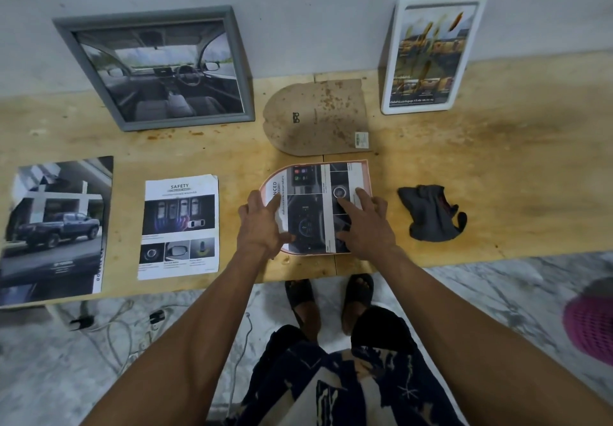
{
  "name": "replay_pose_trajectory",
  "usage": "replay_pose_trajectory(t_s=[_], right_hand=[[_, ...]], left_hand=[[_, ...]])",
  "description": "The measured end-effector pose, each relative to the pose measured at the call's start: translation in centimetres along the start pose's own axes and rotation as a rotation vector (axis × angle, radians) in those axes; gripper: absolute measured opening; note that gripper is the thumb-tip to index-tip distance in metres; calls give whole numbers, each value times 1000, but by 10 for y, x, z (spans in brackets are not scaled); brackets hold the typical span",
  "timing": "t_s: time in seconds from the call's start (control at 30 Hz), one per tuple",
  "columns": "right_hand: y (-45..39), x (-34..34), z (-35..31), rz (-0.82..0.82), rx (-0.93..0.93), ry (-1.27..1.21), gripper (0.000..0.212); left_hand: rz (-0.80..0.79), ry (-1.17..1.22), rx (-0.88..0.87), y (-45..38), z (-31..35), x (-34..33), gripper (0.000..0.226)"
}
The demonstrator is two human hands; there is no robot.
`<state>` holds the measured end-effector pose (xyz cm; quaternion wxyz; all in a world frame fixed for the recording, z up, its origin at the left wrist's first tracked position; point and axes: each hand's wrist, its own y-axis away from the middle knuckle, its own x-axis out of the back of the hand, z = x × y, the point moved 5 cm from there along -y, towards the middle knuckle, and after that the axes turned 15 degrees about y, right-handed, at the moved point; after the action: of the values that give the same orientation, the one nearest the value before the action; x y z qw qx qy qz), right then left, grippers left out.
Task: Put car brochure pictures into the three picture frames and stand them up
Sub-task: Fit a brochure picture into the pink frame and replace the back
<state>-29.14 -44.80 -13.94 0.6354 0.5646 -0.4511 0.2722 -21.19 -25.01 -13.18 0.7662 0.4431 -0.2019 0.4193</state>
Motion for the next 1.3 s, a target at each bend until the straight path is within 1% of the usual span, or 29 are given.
replay_pose_trajectory(t_s=[0.1, 0.17, 0.2, 0.3, 0.37, 0.47, 0.57, 0.67, 0.73, 0.83, 0.87, 0.97, 1.03, 1.1, 1.17, 1.23, 1.27, 1.3], right_hand=[[1, 2, 0, -13, -10, -32, 74], [0, 6, 1, -13, -24, -69, 71], [-2, 10, 1, 8, -42, -109, 67], [-14, 33, 9, 166, -145, -267, 51], [-29, 48, 19, 209, -204, -352, 46], [-61, 65, 36, 172, -243, -434, 46], [-95, 76, 50, 127, -263, -521, 52], [-126, 83, 59, 102, -254, -563, 56], [-143, 86, 61, 94, -237, -590, 55], [-163, 89, 62, 79, -232, -530, 59], [-167, 89, 62, 59, -251, -516, 61], [-176, 91, 62, 33, -333, -533, 65], [-180, 92, 62, 33, -354, -558, 60], [-182, 94, 63, 17, -372, -597, 58], [-183, 96, 65, -8, -410, -639, 61], [-181, 99, 64, -19, -431, -666, 61], [-179, 103, 63, -21, -437, -687, 58], [-177, 105, 62, -21, -445, -721, 54]], left_hand=[[7, 34, -10, 0, -1, 0, 94], [17, 43, -9, 2, -1, 1, 93], [38, 52, -4, 1, -1, 3, 93], [153, 100, 43, -12, 2, 13, 83], [210, 140, 67, -28, 8, 22, 77], [225, 253, 81, -58, 25, 35, 69], [230, 360, 151, -96, 36, 47, 72], [244, 397, 224, -125, 48, 56, 71], [266, 427, 266, -141, 55, 59, 69], [300, 493, 361, -161, 57, 60, 81], [301, 501, 384, -165, 57, 59, 81], [308, 503, 386, -176, 61, 56, 72], [365, 513, 402, -180, 62, 56, 73], [433, 577, 454, -180, 64, 57, 71], [472, 636, 481, -179, 66, 59, 62], [490, 653, 467, -178, 67, 64, 43], [498, 672, 460, -175, 67, 66, 38], [501, 698, 449, -173, 68, 68, 40]])
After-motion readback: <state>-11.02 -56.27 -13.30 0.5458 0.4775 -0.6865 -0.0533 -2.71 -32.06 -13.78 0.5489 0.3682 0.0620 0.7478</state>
